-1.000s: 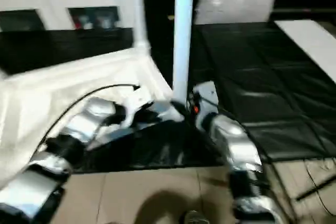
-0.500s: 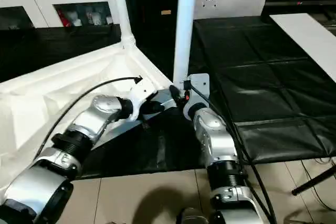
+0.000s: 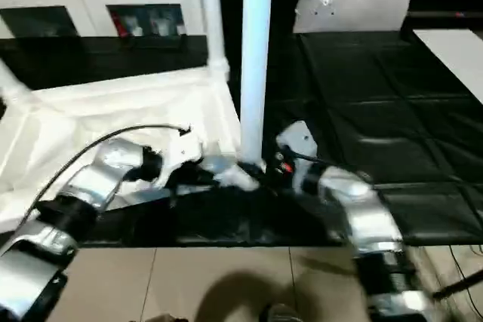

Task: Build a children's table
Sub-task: Rotate leg to tighten

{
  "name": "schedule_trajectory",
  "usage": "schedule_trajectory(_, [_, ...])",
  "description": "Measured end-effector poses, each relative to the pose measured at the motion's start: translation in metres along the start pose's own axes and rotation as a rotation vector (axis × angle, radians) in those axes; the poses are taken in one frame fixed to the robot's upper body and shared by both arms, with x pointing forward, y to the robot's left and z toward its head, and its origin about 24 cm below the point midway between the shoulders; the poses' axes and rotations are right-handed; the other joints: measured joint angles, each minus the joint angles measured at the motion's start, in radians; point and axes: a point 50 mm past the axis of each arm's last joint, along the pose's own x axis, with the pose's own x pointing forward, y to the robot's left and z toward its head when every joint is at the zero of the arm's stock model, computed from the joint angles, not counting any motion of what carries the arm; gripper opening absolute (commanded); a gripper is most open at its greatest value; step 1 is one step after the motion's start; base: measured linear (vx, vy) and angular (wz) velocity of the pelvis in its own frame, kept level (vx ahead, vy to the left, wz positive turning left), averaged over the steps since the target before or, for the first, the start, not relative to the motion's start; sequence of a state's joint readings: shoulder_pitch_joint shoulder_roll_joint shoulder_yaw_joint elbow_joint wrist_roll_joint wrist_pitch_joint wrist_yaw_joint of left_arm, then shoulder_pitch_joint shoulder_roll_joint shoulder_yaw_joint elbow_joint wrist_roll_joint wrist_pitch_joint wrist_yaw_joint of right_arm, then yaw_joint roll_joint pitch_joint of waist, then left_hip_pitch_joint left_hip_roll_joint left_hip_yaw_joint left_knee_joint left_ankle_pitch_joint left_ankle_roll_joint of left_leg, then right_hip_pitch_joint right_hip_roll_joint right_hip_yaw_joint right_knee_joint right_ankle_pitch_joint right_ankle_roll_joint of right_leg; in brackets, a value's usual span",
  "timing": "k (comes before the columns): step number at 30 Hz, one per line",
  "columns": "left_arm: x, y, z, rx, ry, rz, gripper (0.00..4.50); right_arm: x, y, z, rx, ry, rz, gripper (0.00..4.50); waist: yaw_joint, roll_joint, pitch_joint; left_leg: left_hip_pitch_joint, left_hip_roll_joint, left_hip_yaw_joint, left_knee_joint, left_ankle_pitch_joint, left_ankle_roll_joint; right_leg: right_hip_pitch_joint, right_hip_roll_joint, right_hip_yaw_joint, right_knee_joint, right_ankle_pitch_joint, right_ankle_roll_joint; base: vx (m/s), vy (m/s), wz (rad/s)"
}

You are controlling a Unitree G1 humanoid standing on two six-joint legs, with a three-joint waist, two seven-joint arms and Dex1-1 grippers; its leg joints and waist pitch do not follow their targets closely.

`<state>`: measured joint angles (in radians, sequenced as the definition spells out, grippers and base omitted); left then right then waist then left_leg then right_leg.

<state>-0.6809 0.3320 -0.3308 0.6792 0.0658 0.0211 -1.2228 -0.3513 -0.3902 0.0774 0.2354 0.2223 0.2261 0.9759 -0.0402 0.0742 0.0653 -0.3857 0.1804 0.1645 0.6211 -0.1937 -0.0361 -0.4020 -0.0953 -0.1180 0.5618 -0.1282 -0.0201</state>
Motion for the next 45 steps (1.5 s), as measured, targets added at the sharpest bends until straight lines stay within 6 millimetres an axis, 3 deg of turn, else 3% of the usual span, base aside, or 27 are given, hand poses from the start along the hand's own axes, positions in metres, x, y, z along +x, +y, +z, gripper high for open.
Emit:
schedule_trajectory(4, [-0.002, -0.004, 0.001, 0.029, 0.005, -0.073, 0.00, -0.002, 0.008, -0.003, -0.009, 0.044, 0.159, 4.39, 0.023, 0.000, 0.000, 0.001, 0.001, 0.003, 0.000, 0.000, 0.000, 0.000, 0.000, 0.001, 0.000, 0.000, 0.000, 0.000, 0.000, 0.00])
schedule_trajectory(9, [-0.002, -0.008, 0.003, 0.056, 0.008, -0.144, 0.00, -0.004, 0.014, -0.005, -0.024, 0.077, 0.289, 4.39, 0.046, 0.000, 0.000, 0.001, 0.001, 0.005, 0.000, 0.000, 0.000, -0.001, 0.000, 0.002, 0.000, 0.002, -0.003, 0.000, 0.000, 0.00])
schedule_trajectory(19, [-0.003, -0.013, 0.004, 0.081, 0.019, -0.224, 0.00, -0.005, 0.008, -0.003, 0.011, 0.103, 0.408, 3.53, 0.077, 0.000, 0.000, 0.001, 0.002, 0.006, 0.000, 0.000, 0.000, -0.001, 0.000, 0.003, 0.001, 0.002, -0.003, 0.000, 0.000, 0.00])
schedule_trajectory(30, [-0.004, -0.015, 0.003, 0.086, 0.019, -0.244, 0.00, -0.006, 0.009, -0.003, 0.048, 0.099, 0.463, 2.48, 0.080, 0.001, 0.000, 0.001, 0.002, 0.007, 0.000, 0.000, 0.000, -0.001, 0.000, 0.004, 0.001, 0.002, -0.003, 0.000, 0.000, 0.00])
schedule_trajectory(39, [-0.002, -0.018, 0.003, 0.066, 0.001, -0.262, 0.00, -0.007, 0.011, -0.003, 0.070, 0.093, 0.467, 2.06, 0.080, 0.002, -0.001, 0.001, 0.002, 0.007, 0.000, 0.000, 0.000, -0.001, 0.000, 0.005, 0.001, 0.002, -0.003, 0.000, 0.000, 0.00])
schedule_trajectory(42, [0.000, -0.017, 0.003, 0.049, -0.004, -0.237, 0.00, -0.005, 0.015, -0.006, 0.085, 0.065, 0.411, 2.04, 0.080, 0.002, -0.001, 0.002, 0.002, 0.007, 0.000, 0.000, 0.000, -0.001, 0.000, 0.005, 0.001, 0.002, -0.003, 0.000, 0.000, 0.00])
schedule_trajectory(45, [0.003, -0.008, 0.002, -0.008, -0.006, -0.123, 0.00, 0.003, 0.013, -0.009, 0.110, 0.037, 0.230, 2.02, 0.067, 0.003, -0.002, 0.004, 0.002, 0.008, 0.000, 0.001, -0.001, -0.001, 0.000, 0.006, 0.001, 0.000, 0.000, 0.000, 0.000, 0.00])
